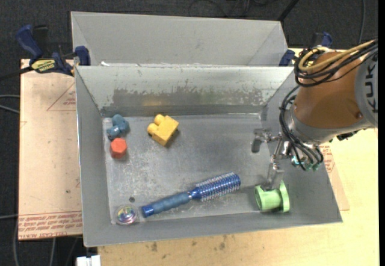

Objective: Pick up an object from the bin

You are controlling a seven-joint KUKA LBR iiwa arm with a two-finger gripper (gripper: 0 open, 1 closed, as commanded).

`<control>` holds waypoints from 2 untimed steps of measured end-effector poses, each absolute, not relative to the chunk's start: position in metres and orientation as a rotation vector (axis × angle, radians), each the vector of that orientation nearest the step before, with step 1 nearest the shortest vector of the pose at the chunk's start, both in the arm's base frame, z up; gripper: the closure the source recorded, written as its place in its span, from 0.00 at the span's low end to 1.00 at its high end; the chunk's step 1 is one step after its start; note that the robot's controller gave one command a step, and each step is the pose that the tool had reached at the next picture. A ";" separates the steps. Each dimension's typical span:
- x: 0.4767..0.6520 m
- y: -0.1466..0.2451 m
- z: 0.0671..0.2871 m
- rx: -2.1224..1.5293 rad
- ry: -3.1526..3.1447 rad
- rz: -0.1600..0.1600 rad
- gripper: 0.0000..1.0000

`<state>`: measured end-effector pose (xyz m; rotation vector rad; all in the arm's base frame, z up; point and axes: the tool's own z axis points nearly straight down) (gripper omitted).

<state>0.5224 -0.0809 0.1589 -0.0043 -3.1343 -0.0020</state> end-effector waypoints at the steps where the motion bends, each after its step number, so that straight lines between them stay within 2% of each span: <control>1: 0.527 -0.009 0.077 0.066 -3.134 -0.007 0.00; 2: 0.500 0.046 0.069 0.194 -3.133 -0.005 0.00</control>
Offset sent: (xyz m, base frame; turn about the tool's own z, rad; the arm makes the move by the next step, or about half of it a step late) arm 0.0063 0.0667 -0.0768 -0.0374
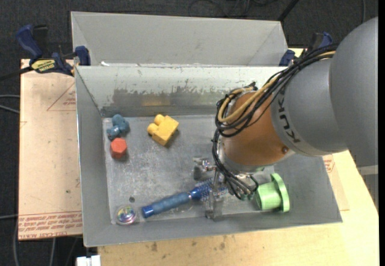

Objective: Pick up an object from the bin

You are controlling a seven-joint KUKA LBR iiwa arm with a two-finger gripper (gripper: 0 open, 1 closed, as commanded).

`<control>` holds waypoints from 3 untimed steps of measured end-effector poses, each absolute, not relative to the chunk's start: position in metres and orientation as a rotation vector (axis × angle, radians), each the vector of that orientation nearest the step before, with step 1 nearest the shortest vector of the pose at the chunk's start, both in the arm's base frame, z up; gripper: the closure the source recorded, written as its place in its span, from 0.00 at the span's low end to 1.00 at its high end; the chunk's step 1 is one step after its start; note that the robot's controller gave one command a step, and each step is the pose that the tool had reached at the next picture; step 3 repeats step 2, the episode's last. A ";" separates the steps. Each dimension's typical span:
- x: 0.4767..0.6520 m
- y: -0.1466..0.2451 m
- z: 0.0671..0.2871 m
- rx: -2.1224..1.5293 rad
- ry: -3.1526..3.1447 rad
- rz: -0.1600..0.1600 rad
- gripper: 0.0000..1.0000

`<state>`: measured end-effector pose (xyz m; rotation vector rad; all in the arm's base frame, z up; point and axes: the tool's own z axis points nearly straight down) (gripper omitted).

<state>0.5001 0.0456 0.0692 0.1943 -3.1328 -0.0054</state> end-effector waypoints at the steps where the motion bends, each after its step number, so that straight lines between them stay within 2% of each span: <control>1: 0.501 0.042 0.069 0.186 -3.135 -0.001 1.00; 2: 0.513 0.027 0.201 0.274 -3.140 0.001 1.00; 3: 0.513 0.027 0.201 0.274 -3.140 0.001 1.00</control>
Offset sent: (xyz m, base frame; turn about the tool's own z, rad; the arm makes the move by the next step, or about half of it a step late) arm 0.0000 0.0000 0.0000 0.0000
